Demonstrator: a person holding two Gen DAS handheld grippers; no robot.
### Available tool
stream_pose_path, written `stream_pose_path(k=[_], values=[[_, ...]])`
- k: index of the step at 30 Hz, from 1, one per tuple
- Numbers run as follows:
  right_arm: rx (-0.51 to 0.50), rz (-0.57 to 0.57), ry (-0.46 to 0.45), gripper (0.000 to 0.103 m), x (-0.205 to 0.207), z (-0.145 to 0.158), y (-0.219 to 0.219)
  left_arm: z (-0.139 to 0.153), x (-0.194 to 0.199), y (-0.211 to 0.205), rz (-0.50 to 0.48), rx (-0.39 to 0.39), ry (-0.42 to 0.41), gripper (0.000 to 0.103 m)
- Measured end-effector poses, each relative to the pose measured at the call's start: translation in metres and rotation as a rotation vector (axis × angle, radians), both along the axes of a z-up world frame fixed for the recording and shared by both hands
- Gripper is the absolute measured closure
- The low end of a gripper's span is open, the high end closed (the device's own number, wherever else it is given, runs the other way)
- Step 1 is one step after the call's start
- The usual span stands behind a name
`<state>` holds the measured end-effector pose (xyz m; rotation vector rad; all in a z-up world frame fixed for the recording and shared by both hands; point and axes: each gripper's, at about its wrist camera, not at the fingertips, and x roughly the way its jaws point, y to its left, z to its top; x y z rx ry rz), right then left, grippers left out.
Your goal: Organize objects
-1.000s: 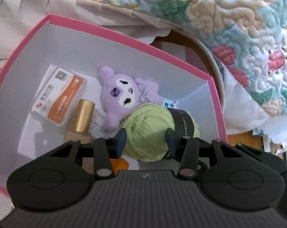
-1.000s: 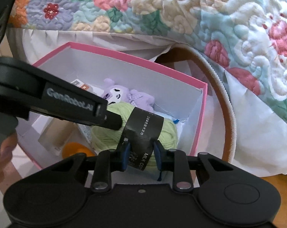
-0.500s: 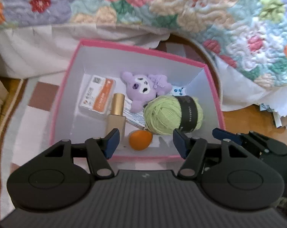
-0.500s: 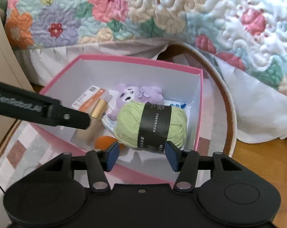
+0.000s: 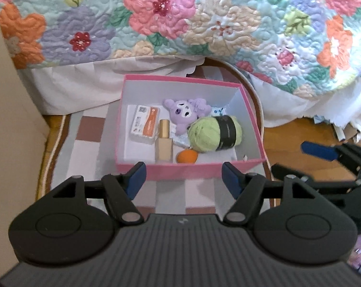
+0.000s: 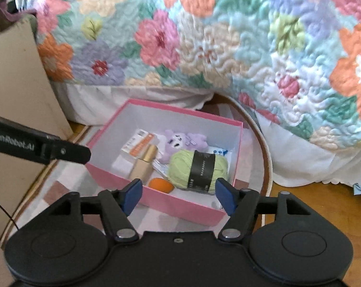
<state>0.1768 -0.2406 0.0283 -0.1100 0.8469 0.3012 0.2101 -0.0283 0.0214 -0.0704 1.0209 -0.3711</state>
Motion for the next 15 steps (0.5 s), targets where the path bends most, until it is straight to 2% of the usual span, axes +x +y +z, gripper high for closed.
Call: stream_pose_path(k=[6, 10, 15], values=[[0.047, -0.006, -0.004, 0.028, -0.028, 0.027, -0.003, 0.013, -0.031, 0.017, 0.003, 0.003, -0.013, 0.033], [0.052, -0.025, -0.027, 0.025, -0.049, 0.039, -0.003, 0.01, -0.048, 0.028, 0.007, 0.006, -0.003, 0.032], [0.07, -0.048, -0.009, 0.023, -0.065, 0.038, -0.003, -0.001, -0.063, 0.036, 0.014, 0.035, 0.018, 0.032]])
